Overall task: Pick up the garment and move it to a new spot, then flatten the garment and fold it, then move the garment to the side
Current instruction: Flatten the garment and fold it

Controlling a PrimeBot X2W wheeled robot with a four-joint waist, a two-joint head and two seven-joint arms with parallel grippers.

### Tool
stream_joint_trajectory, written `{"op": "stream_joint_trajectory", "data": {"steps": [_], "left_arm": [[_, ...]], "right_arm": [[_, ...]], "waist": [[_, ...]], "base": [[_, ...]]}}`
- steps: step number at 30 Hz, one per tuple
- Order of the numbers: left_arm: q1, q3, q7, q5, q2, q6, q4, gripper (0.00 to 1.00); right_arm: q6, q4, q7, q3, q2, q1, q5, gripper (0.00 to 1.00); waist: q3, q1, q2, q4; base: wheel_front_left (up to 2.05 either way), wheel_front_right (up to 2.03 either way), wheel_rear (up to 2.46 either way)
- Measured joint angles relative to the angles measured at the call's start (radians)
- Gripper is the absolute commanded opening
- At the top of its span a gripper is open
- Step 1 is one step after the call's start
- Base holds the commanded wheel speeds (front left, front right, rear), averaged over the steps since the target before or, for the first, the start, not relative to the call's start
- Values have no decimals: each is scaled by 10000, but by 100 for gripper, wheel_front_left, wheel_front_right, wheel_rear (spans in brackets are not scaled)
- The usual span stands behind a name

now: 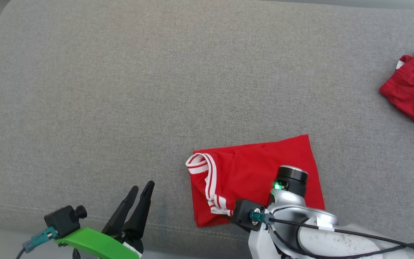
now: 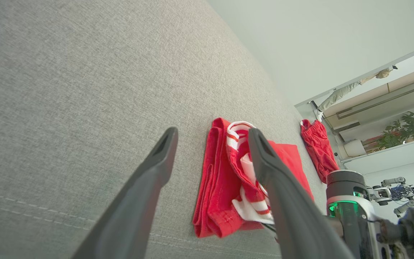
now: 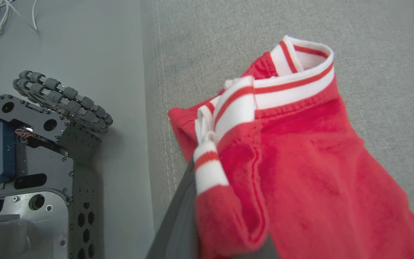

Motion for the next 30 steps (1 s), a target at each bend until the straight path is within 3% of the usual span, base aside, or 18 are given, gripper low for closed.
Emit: {"op": "stream_joint_trajectory", "data": {"steps": [10,12,13,22,30], "left_arm": [[-35,-81,0,2,-67,-29,58,100],[-43,-79,0,2,-73,-33,71,100],[-45,-77,0,2,-75,-44,84,100],[-68,71,-2,2,-104,-73,180,100],[-95,128,-2,343,-17,-71,84,100]], "right_arm": [[2,568,-2,155,368,-199,-10,3],[2,702,12,236,397,-199,-10,50],[4,742,12,278,412,-199,-8,100],[92,888,38,579,686,-204,320,100],[92,194,-107,439,928,-122,1108,100]], "waist": [[-33,0,0,-8],[-38,0,0,-14],[-42,0,0,-19],[-161,0,0,-226],[-342,0,0,-646]], "base": [[0,0,0],[0,0,0],[0,0,0],[0,0,0],[0,0,0]]}}
